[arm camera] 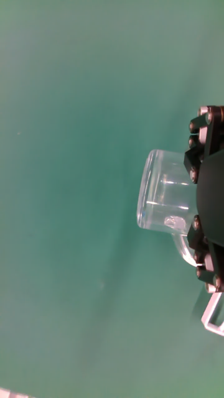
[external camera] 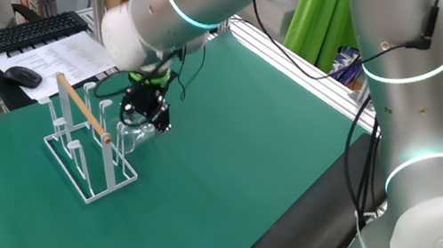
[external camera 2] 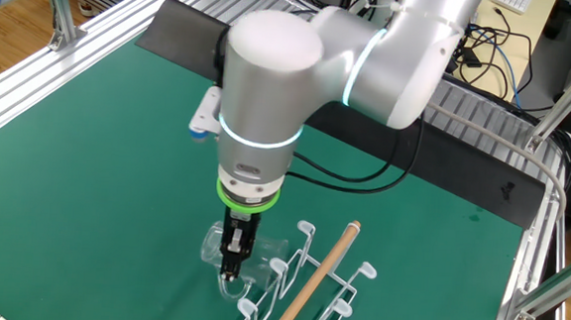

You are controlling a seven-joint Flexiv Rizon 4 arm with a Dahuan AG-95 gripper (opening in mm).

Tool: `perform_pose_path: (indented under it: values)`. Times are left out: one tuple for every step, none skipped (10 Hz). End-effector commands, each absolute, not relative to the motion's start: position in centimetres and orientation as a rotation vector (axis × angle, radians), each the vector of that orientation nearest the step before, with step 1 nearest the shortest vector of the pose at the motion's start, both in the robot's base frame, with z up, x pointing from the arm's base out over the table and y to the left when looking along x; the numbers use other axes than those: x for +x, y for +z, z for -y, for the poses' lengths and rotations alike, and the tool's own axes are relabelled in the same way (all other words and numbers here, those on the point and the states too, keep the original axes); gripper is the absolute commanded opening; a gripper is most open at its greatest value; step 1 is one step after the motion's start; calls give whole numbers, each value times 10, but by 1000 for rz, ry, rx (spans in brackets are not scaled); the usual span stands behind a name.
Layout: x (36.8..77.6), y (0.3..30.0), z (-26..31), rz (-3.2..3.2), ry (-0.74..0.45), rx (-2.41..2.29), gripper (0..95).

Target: Put the cup on the cup rack

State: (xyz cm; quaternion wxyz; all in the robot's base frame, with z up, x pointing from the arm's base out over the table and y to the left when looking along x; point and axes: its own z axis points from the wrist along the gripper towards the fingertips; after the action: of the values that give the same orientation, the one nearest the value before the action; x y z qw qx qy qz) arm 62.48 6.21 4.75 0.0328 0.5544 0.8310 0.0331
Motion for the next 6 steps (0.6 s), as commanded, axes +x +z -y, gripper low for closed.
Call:
perform_pose_path:
  values:
    - [629, 57, -55, -2591, 78, 1641, 0]
    - [629, 59, -53, -2596, 73, 1626, 0]
    - [629, 64, -50, -2608, 64, 1602, 0]
    - [629, 66, -48, -2620, 57, 1581, 0]
    - [629, 69, -47, -2625, 47, 1565, 0]
    - [628, 72, -46, -2625, 31, 1554, 0]
